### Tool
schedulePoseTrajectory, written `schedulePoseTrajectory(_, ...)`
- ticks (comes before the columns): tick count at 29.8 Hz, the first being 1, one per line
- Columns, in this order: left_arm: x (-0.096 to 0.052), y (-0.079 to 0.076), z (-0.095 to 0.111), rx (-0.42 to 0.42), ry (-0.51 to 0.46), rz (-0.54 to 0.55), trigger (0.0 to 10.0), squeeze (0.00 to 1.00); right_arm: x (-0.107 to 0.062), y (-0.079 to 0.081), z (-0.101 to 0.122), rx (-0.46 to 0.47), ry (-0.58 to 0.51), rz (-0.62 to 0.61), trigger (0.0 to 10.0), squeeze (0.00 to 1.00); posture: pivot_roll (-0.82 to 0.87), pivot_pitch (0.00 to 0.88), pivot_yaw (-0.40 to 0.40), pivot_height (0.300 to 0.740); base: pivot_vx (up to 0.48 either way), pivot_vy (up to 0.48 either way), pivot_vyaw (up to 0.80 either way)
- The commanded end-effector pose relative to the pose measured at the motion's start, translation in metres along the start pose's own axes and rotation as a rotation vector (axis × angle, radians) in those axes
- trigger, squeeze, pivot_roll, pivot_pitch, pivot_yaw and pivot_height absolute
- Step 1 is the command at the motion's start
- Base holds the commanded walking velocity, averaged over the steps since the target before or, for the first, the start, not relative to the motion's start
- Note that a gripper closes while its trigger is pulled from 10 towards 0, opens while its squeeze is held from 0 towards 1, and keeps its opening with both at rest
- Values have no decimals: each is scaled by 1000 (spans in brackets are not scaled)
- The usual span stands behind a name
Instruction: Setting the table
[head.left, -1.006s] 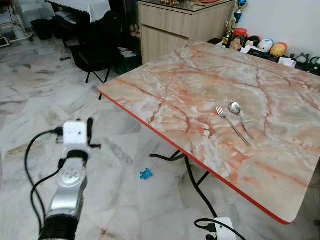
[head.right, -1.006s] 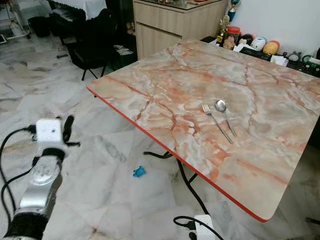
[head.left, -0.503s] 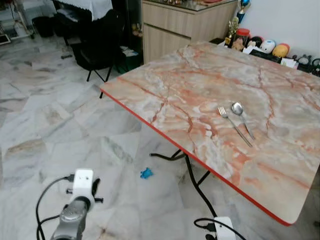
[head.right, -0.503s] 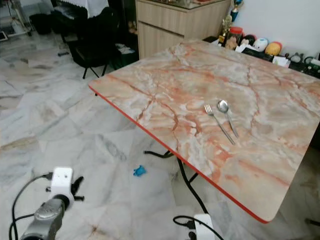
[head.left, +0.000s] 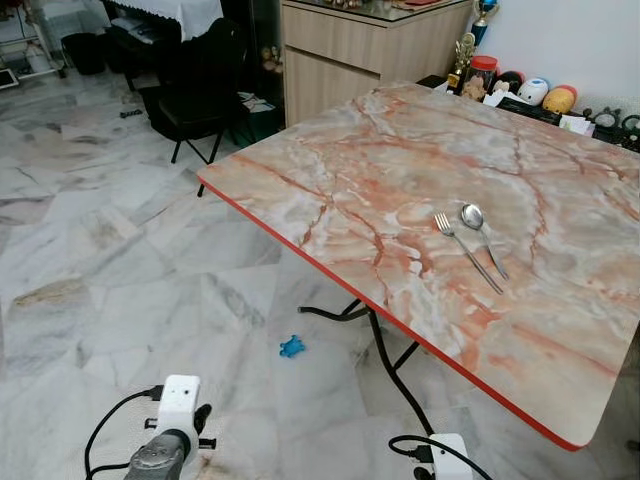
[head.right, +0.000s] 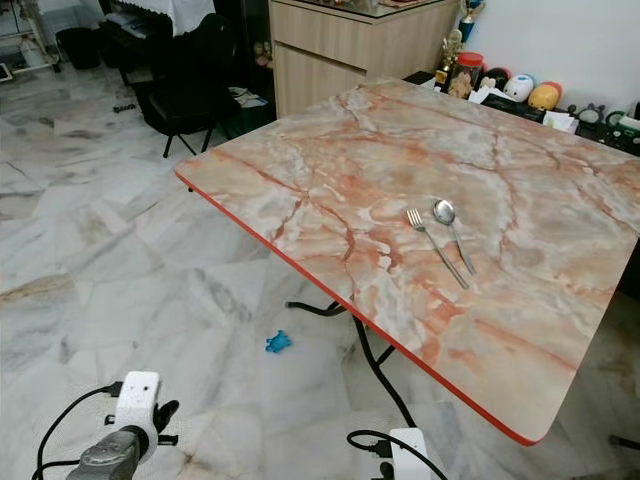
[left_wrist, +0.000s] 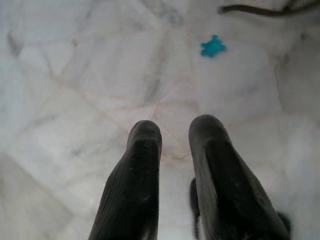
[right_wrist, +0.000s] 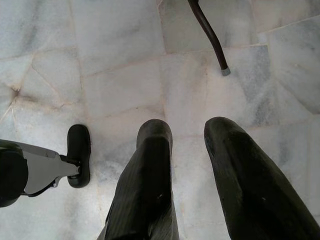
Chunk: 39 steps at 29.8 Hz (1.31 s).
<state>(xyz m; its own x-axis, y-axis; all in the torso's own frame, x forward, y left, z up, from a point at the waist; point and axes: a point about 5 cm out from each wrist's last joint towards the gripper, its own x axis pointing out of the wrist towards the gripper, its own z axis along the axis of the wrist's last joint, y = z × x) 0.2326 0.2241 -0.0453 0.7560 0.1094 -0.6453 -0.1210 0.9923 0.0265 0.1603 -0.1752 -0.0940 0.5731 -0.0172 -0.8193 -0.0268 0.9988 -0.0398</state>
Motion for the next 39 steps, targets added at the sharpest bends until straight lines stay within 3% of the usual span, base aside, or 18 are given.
schedulePoseTrajectory(1,-2,3,-9,-31,47,9,10000,0,0,-1,0,15,1,-2,10000,0,136,0,-17,740,0,0,0)
schedulePoseTrajectory(4,-7,3,-28,15,126,12,10000,0,0,-1,-1,22,5,-6,10000,0,129,0,-15,740,0,0,0)
schedulePoseTrajectory(9,-10,1,-40,-11,166,22,10000,0,0,-1,-2,33,9,-14,10000,0,127,0,-16,740,0,0,-180)
schedulePoseTrajectory(14,-8,-4,-36,-9,150,-9,10000,0,0,-1,-2,21,14,-9,10000,0,133,0,-20,740,0,0,-762)
schedulePoseTrajectory(18,-5,-13,-26,104,117,-67,10000,0,0,-1,-1,17,7,-6,10000,0,134,0,-22,740,0,0,-164)
schedulePoseTrajectory(28,2,-26,-8,110,89,-96,10000,0,0,-1,0,20,0,-5,10000,0,130,0,-22,740,0,0,0)
schedulePoseTrajectory(35,2,-25,-10,31,101,-48,10000,0,0,-1,0,26,3,-3,10000,0,135,0,-20,740,0,0,0)
schedulePoseTrajectory(39,2,-24,-10,25,96,-45,10000,0,0,0,0,28,8,-4,10000,0,136,0,-19,740,0,0,-195)
